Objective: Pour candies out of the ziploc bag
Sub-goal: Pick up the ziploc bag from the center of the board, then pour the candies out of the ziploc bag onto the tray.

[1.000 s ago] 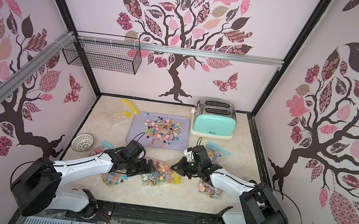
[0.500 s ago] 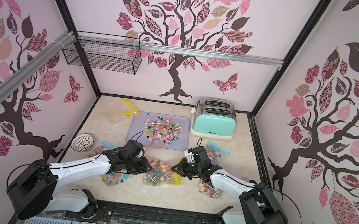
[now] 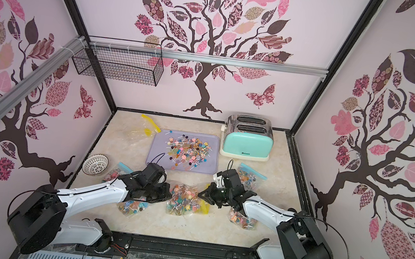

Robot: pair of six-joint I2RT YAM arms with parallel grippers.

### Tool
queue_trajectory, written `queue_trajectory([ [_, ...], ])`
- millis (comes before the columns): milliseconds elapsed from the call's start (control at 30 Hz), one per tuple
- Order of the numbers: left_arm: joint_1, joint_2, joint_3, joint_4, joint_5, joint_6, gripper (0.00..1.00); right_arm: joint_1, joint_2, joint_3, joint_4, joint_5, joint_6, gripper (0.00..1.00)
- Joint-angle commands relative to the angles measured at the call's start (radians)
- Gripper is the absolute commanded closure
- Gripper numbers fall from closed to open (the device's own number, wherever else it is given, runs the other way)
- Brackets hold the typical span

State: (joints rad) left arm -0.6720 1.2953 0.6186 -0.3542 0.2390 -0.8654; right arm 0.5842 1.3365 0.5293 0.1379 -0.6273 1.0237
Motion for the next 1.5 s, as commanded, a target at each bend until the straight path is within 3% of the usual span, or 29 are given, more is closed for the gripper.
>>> queue_trajectory([
  [0,0.004,-0.044,-0.005,0.009,-0.016,0.002,1.0,0.011,0.012,0.016,-0.022,0.004,-0.029,1.0],
  [267,0.03,-0.096,0.056,-0.031,-0.049,0.035,1.0,0.012,0.009,0.212,-0.204,0.041,-0.151,1.0],
  [667,0.225,-0.036,0.241,-0.093,0.008,0.151,1.0,0.01,0.151,0.604,-0.429,0.104,-0.31,1.0],
  [1100,0.399,0.32,0.601,-0.041,0.058,0.259,1.0,-0.108,0.526,1.109,-0.562,0.087,-0.414,1.0],
  [1467,0.423,0.615,0.842,-0.035,0.067,0.306,1.0,-0.153,0.844,1.402,-0.641,0.095,-0.449,1.0],
])
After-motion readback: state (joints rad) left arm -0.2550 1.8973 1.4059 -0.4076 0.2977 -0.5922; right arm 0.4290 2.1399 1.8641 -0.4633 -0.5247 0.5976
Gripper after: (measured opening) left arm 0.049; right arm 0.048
